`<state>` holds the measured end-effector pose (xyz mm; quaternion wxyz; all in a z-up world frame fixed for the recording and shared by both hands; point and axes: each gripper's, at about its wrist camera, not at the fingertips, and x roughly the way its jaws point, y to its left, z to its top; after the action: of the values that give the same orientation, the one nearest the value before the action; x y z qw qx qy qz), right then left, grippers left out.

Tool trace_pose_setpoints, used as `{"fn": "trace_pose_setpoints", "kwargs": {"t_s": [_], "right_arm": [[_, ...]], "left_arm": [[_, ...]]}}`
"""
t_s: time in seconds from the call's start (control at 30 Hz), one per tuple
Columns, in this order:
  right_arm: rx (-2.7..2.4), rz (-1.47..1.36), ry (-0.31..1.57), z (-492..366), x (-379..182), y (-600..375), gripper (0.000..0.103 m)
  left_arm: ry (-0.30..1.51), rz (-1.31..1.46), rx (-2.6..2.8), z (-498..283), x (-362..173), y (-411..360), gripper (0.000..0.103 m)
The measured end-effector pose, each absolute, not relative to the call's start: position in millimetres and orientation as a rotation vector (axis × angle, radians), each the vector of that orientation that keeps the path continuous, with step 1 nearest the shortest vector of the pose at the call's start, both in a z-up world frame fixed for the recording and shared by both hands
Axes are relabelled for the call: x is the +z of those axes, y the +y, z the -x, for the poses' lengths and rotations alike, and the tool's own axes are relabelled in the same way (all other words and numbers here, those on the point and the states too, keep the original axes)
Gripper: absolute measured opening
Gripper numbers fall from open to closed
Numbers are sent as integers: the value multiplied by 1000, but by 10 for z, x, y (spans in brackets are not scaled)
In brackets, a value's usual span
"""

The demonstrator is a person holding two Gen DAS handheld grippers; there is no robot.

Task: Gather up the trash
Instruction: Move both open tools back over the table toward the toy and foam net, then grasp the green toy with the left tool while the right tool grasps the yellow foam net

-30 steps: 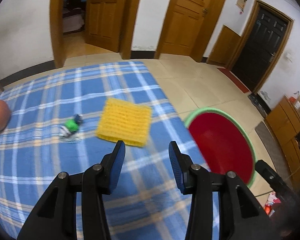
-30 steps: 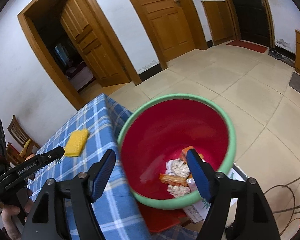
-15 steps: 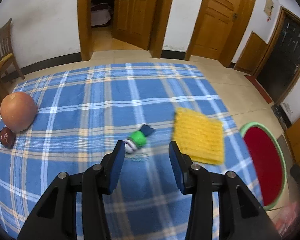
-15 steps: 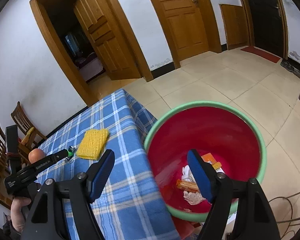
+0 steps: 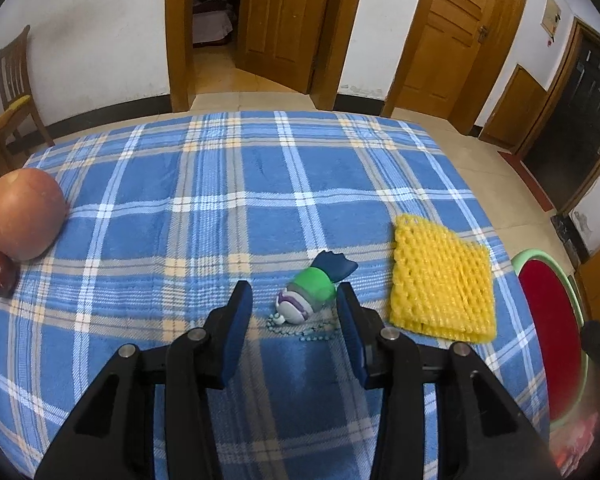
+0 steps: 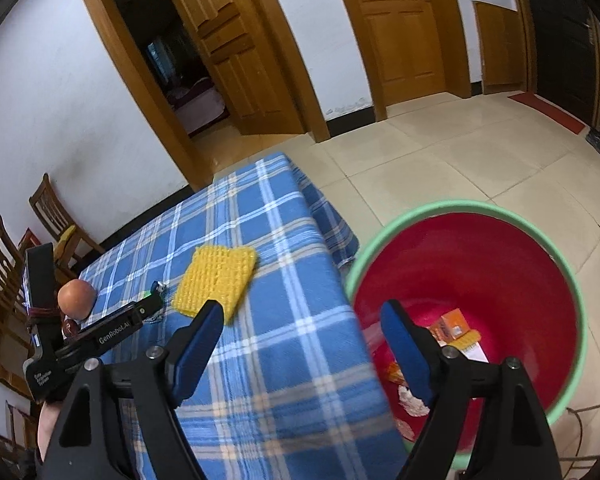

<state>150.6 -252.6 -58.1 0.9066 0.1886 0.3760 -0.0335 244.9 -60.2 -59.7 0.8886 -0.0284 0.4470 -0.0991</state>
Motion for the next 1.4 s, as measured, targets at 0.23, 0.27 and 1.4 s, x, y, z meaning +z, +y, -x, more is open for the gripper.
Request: {"fn": "trace_pose_setpoints", "kwargs": {"t_s": [0.23,0.27,1.4], "right_arm": [[-53,-341,806,-1765,-666,-2340,83],[-51,-333,811,-1808,-683,-2311,83],[8,-141,828,-2304,-937,-1562,13]], "left_arm": [[909,61,-229,-2423,-602,-645,30],[908,71,-230,-2419,-600,-635,30],[913,183,-181,-2393,-597,-314,30]]}}
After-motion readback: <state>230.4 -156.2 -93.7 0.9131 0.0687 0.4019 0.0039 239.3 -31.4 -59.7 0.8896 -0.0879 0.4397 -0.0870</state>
